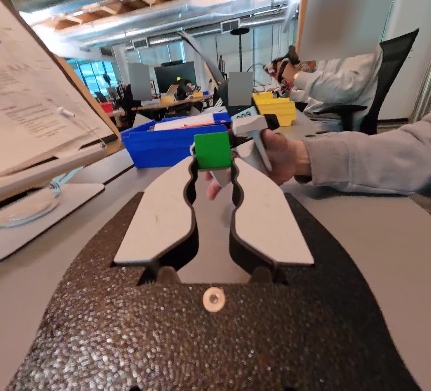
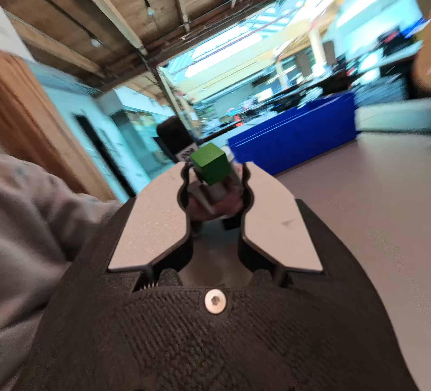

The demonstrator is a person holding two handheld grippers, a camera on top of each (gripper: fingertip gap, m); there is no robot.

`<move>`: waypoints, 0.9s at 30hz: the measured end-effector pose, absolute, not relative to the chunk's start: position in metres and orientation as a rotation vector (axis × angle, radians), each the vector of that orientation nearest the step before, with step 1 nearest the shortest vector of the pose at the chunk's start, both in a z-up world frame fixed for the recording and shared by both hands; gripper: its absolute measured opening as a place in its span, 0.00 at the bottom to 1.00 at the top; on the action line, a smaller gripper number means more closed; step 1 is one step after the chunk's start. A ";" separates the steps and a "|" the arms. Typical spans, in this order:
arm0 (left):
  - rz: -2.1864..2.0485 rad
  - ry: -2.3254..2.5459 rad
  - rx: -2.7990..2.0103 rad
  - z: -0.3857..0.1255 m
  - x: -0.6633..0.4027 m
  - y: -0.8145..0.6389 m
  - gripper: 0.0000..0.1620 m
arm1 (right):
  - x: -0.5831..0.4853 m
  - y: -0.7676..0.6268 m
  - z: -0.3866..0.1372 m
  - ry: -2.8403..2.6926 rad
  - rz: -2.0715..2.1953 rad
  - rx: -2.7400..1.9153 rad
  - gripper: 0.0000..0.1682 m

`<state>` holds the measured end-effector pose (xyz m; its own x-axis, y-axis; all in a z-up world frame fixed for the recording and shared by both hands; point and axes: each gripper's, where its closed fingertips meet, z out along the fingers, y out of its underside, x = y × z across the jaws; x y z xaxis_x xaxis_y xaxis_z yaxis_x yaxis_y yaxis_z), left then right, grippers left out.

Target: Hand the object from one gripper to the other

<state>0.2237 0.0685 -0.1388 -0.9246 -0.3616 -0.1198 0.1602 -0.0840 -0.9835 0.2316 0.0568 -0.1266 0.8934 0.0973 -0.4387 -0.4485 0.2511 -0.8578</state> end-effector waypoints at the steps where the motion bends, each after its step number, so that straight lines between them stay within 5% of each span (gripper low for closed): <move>1: -2.049 1.829 -0.157 -0.138 0.221 0.069 0.16 | 0.227 0.060 -0.125 0.370 0.534 -1.235 0.33; 5: -1.975 1.815 0.034 -0.139 0.209 0.064 0.17 | 0.215 0.067 -0.131 0.504 1.017 -1.118 0.29; 9: -1.919 1.855 0.106 -0.147 0.205 0.059 0.16 | 0.200 0.074 -0.136 0.465 1.097 -1.164 0.33; 12: -1.908 1.856 0.113 -0.148 0.205 0.057 0.16 | 0.204 0.073 -0.132 0.475 1.085 -1.124 0.19; 15: -1.862 1.875 0.065 -0.152 0.210 0.057 0.16 | 0.208 0.072 -0.135 0.457 1.026 -1.161 0.19; 18: -1.865 1.887 -0.034 -0.154 0.217 0.058 0.18 | 0.214 0.072 -0.139 0.388 0.764 -1.283 0.19; 23: -2.027 2.074 -0.316 -0.160 0.222 0.059 0.38 | 0.225 0.063 -0.130 0.048 -0.100 -1.415 0.19; 27: -2.438 2.249 -0.574 -0.154 0.209 0.055 0.37 | 0.214 0.063 -0.129 -0.270 -0.563 -1.453 0.19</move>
